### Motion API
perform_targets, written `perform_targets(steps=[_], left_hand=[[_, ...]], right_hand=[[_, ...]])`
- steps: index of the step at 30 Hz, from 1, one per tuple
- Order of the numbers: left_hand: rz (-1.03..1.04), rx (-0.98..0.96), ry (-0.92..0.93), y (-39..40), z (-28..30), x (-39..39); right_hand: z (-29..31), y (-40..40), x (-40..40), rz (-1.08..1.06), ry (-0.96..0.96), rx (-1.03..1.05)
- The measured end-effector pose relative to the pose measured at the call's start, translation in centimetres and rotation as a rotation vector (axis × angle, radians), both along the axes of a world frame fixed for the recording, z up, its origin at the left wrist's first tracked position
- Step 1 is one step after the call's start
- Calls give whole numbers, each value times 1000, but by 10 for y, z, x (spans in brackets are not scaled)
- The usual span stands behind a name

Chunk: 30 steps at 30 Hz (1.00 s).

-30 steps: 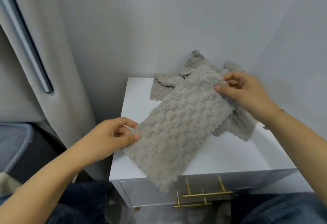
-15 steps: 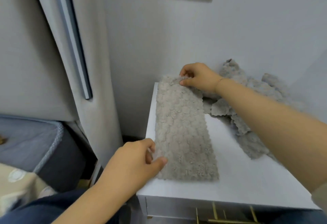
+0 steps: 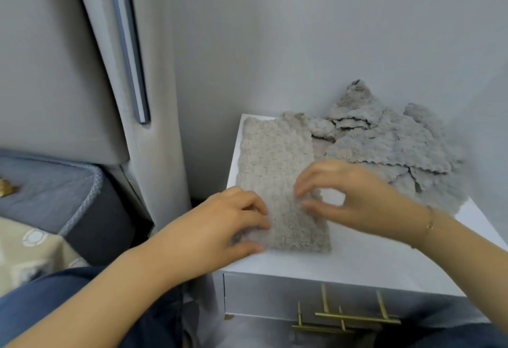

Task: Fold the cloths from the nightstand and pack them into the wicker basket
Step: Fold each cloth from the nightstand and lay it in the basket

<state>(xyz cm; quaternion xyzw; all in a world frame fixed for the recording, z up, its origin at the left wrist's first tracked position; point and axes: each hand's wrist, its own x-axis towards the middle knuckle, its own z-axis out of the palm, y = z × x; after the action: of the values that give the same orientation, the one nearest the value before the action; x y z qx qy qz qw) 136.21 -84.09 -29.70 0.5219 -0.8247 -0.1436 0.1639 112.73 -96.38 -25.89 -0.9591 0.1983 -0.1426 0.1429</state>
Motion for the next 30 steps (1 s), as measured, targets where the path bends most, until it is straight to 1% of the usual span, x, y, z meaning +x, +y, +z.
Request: perform_targets(steps=[2,4,8,10,15,17,19,22,27,30], left_hand=[[13,45,14,-2,-5,-2],[31,45,22,-3,-9,-3],[31,11,-50,1,-15,-3],[34,-25,-71,4,-16,-3],[33,-102,-34,4,-12,-7],[29,-100,-18,3,-12,-5],[24,-71,-5,5,-12,-3],[30,-64,-26,6,-14,-5],[78,-116,-69,9,-16,-19],[90,-182,-89,10,-16,-21]], right_hand=[[-12,20,-11,32,19,8],[-26,30,-18,46,47,-11],[-46,38,-31,2,16,-40],[-54,38,-35,-7,-18,-116],[-61,36,-41,-3,-169,-416],[-63,36,-43,-6,-177,-469],[-67,36,-43,4,-155,-471],[-73,38,-43,-35,-188,-376],[-66,46,-44,-203,-328,7],[-60,51,-45,-282,-404,226]])
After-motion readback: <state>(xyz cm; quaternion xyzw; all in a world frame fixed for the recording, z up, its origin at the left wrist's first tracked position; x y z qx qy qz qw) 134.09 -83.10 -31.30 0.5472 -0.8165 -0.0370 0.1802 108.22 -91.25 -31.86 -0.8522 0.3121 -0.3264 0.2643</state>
